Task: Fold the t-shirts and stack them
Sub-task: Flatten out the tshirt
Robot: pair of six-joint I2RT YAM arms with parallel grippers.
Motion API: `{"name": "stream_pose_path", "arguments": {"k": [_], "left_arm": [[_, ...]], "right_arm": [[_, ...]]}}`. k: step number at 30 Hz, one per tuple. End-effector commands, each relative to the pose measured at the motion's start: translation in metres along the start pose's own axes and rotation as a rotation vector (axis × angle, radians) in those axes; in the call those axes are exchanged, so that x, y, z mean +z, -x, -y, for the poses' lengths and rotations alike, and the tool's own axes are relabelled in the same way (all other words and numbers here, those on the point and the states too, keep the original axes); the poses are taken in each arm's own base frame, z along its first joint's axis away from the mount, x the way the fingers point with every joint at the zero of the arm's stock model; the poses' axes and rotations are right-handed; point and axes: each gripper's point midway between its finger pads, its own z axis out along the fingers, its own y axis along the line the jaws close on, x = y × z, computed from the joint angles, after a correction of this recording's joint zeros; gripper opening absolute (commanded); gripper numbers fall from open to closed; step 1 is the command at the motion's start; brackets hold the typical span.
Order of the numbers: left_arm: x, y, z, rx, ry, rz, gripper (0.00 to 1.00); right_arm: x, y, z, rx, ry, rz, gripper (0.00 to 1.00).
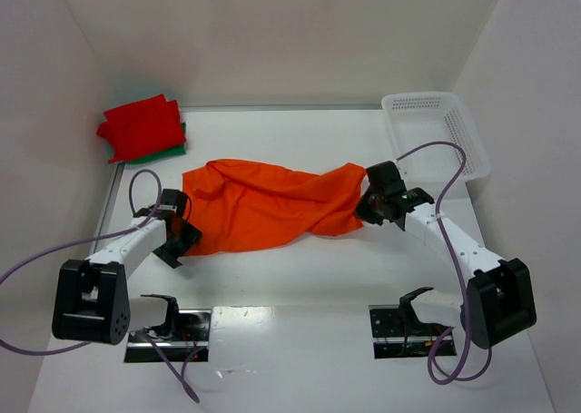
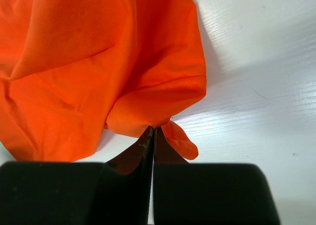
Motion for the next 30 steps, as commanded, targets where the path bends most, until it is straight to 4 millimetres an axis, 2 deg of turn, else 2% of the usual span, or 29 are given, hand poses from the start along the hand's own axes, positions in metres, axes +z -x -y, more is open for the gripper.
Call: {"name": "stream_pose_path", "arguments": {"k": [1, 3, 5, 7, 9, 13, 16, 17, 18, 19, 20, 21, 22, 23, 24, 25, 26, 27, 28, 29, 30], "left_arm": [[0.001, 0.003, -0.001, -0.014, 0.031, 0.008, 0.69], [0.001, 0.003, -0.001, -0.023, 0.031, 0.008, 0.65], [-0.001, 0.004, 0.001, -0.047, 0.023, 0.013, 0.53], [-0.003, 0.005, -0.002, -0.058, 0.020, 0.027, 0.17], [-0.005, 0.006, -0.001, -0.061, 0.010, 0.032, 0.05], [-0.017, 0.015, 0.010, -0.053, -0.028, 0.053, 0.00], [-0.046, 0.041, 0.037, -0.036, -0.149, 0.134, 0.00], [-0.055, 0.048, 0.045, -0.025, -0.185, 0.157, 0.00], [-0.068, 0.056, 0.052, 0.002, -0.234, 0.192, 0.00], [-0.091, 0.072, 0.067, 0.026, -0.313, 0.252, 0.00], [-0.100, 0.079, 0.076, 0.017, -0.344, 0.273, 0.00], [-0.128, 0.093, 0.088, 0.069, -0.427, 0.341, 0.00], [-0.142, 0.102, 0.096, 0.084, -0.471, 0.383, 0.00], [-0.151, 0.109, 0.101, 0.102, -0.493, 0.410, 0.00], [-0.177, 0.122, 0.113, 0.125, -0.566, 0.465, 0.00], [-0.189, 0.132, 0.114, 0.124, -0.591, 0.507, 0.00], [-0.215, 0.143, 0.123, 0.140, -0.657, 0.573, 0.00], [-0.225, 0.152, 0.126, 0.140, -0.676, 0.608, 0.00], [-0.241, 0.159, 0.126, 0.130, -0.697, 0.655, 0.00], [-0.272, 0.171, 0.129, 0.144, -0.752, 0.737, 0.00], [-0.275, 0.172, 0.130, 0.141, -0.761, 0.745, 0.00]], "right_arm": [[-0.010, 0.016, -0.013, 0.028, 0.043, 0.048, 0.00], [-0.010, 0.016, -0.013, 0.019, 0.043, 0.048, 0.00], [-0.012, 0.018, -0.015, 0.010, 0.050, 0.054, 0.00], [-0.011, 0.020, -0.017, 0.001, 0.050, 0.054, 0.00], [-0.013, 0.024, -0.022, 0.003, 0.065, 0.067, 0.00], [-0.017, 0.033, -0.026, -0.003, 0.069, 0.095, 0.00], [-0.027, 0.055, -0.037, 0.003, 0.084, 0.160, 0.00], [-0.030, 0.056, -0.037, 0.004, 0.091, 0.166, 0.00], [-0.039, 0.069, -0.044, 0.017, 0.110, 0.203, 0.00], [-0.053, 0.082, -0.054, 0.014, 0.142, 0.247, 0.00], [-0.059, 0.091, -0.059, 0.024, 0.159, 0.270, 0.00], [-0.074, 0.108, -0.068, 0.013, 0.187, 0.328, 0.00], [-0.084, 0.118, -0.074, 0.011, 0.209, 0.366, 0.00], [-0.100, 0.137, -0.085, 0.031, 0.246, 0.424, 0.00], [-0.121, 0.158, -0.096, 0.022, 0.297, 0.498, 0.00], [-0.132, 0.171, -0.097, 0.041, 0.311, 0.536, 0.00], [-0.155, 0.190, -0.108, 0.035, 0.355, 0.604, 0.00], [-0.155, 0.192, -0.106, 0.021, 0.353, 0.604, 0.00], [-0.182, 0.206, -0.119, 0.017, 0.403, 0.662, 0.00], [-0.212, 0.222, -0.126, 0.001, 0.433, 0.729, 0.00], [-0.214, 0.225, -0.126, 0.007, 0.432, 0.743, 0.00]]}}
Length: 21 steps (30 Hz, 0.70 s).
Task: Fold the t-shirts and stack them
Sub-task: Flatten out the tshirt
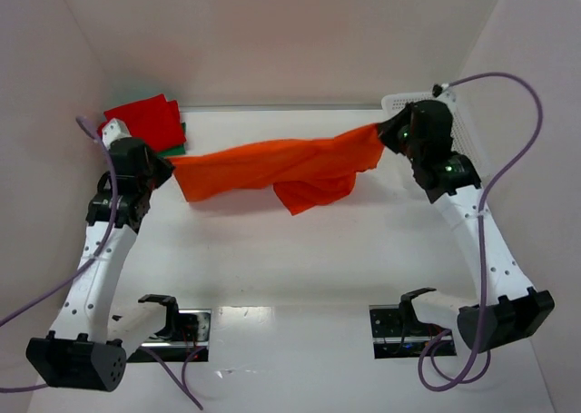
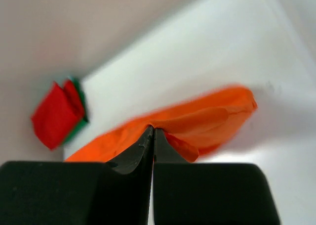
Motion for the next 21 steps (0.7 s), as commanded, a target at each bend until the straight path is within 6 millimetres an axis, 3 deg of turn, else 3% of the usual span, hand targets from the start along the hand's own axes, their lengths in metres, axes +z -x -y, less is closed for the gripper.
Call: {"name": "stream_pose_path", "arguments": {"k": [1, 3, 5, 6, 7, 11, 13, 16, 19, 21], "left_arm": [[-0.041, 0.086, 0.050, 0.088, -0.172, 0.266, 0.00], [-0.057, 0.110, 0.065, 0.112, -0.216, 0.337, 0.00], [-0.088, 0.142, 0.081, 0.114, -0.276, 0.451, 0.00], [-0.094, 0.149, 0.086, 0.106, -0.293, 0.476, 0.00], [-0.115, 0.166, 0.090, 0.090, -0.320, 0.545, 0.00], [-0.179, 0.200, 0.095, 0.072, -0.389, 0.705, 0.00], [-0.199, 0.208, 0.092, 0.071, -0.392, 0.748, 0.00], [-0.247, 0.209, 0.080, 0.070, -0.433, 0.819, 0.00], [-0.286, 0.210, 0.063, 0.051, -0.440, 0.876, 0.00], [-0.295, 0.206, 0.059, 0.074, -0.446, 0.868, 0.00]], "right_arm": [[-0.056, 0.109, -0.065, -0.025, 0.191, 0.322, 0.00], [-0.073, 0.125, -0.081, -0.033, 0.247, 0.359, 0.00], [-0.115, 0.152, -0.111, -0.021, 0.369, 0.431, 0.00], [-0.121, 0.157, -0.117, -0.020, 0.395, 0.446, 0.00], [-0.141, 0.165, -0.123, -0.016, 0.435, 0.478, 0.00], [-0.225, 0.190, -0.137, -0.005, 0.563, 0.592, 0.00], [-0.258, 0.195, -0.139, -0.002, 0.607, 0.631, 0.00], [-0.306, 0.193, -0.136, -0.011, 0.669, 0.655, 0.00], [-0.337, 0.184, -0.130, -0.034, 0.715, 0.666, 0.00], [-0.351, 0.176, -0.121, -0.017, 0.726, 0.665, 0.00]]}}
